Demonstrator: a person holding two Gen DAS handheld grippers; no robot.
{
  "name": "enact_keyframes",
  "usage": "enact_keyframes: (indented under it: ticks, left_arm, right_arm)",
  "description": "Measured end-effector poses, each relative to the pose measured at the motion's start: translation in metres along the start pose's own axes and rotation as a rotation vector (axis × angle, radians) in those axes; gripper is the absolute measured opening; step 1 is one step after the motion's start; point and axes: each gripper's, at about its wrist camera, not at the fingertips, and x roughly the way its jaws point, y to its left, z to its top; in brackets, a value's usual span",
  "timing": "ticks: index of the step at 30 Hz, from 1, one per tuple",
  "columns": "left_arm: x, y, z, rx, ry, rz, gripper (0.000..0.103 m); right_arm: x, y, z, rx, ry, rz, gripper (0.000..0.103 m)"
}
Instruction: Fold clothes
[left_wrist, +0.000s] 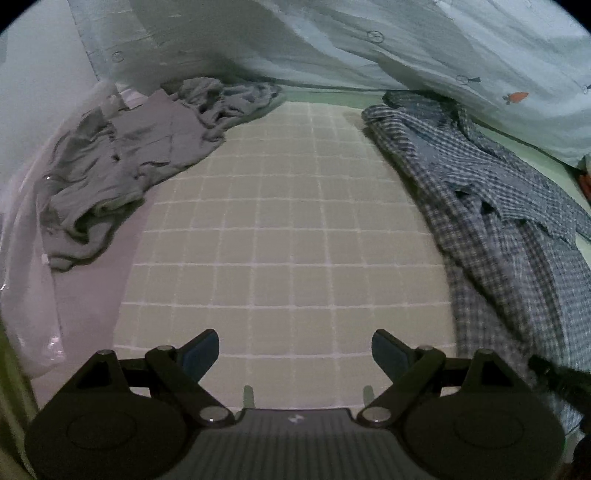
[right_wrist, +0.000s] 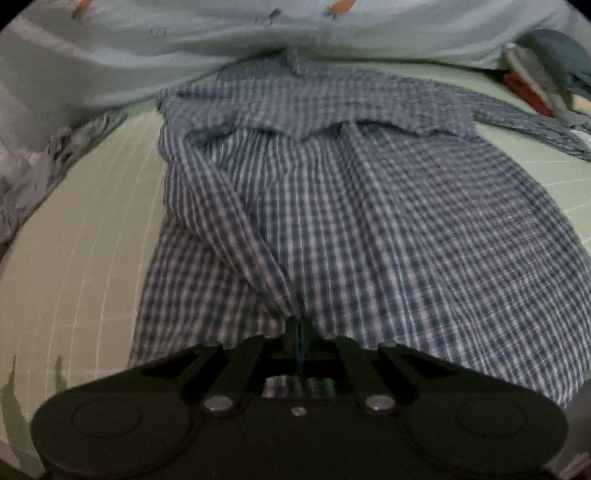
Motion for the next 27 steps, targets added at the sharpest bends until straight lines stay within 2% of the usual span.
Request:
enact_keyframes:
  ticks: [2,3,4,6,8,9,14,18,21,24,27]
  left_arm:
    - [0.001,-0.014,0.004,-0.027,-0.001,0.011,0.090]
    - [0.002,-0.021,0.007,-0.044,-0.003,0.016,0.090]
    - [0.002,-0.027,0.009,-0.059,-0.005,0.023,0.090]
    - [0.003,-0.041,0.015,-0.085,-0.011,0.042,0.090]
    - [0.006,-0.053,0.021,-0.107,-0.016,0.064,0.090]
    - [0.009,-0.058,0.024,-0.121,-0.017,0.074,0.090]
    - [0.023,-0.078,0.037,-0.206,-0.017,0.124,0.090]
    - [0.037,-0.084,0.052,-0.296,-0.006,0.164,0.090]
    - [0.048,-0.088,0.064,-0.363,0.002,0.195,0.090]
    - [0.054,-0.093,0.080,-0.363,-0.014,0.240,0.090]
    - [0.062,-0.098,0.093,-0.342,-0.035,0.251,0.094]
  right_arm:
    - [-0.002,-0.016,0.015,0.000,-0.029,0.034,0.027]
    - [-0.002,-0.024,0.023,-0.001,-0.043,0.051,0.052]
    - [-0.003,-0.032,0.030,-0.001,-0.057,0.068,0.070]
    - [-0.005,-0.049,0.045,-0.001,-0.086,0.101,0.084]
    - [-0.006,-0.065,0.060,-0.002,-0.114,0.135,0.092]
    - [-0.007,-0.073,0.068,-0.002,-0.129,0.152,0.101]
    - [0.014,-0.131,0.115,0.070,-0.191,0.174,0.103]
    - [0.036,-0.169,0.145,0.094,-0.218,0.141,0.103]
    - [0.061,-0.193,0.165,0.114,-0.189,0.123,0.103]
    - [0.082,-0.210,0.180,0.149,-0.158,0.124,0.103]
    - [0.102,-0.220,0.191,0.180,-0.156,0.136,0.102]
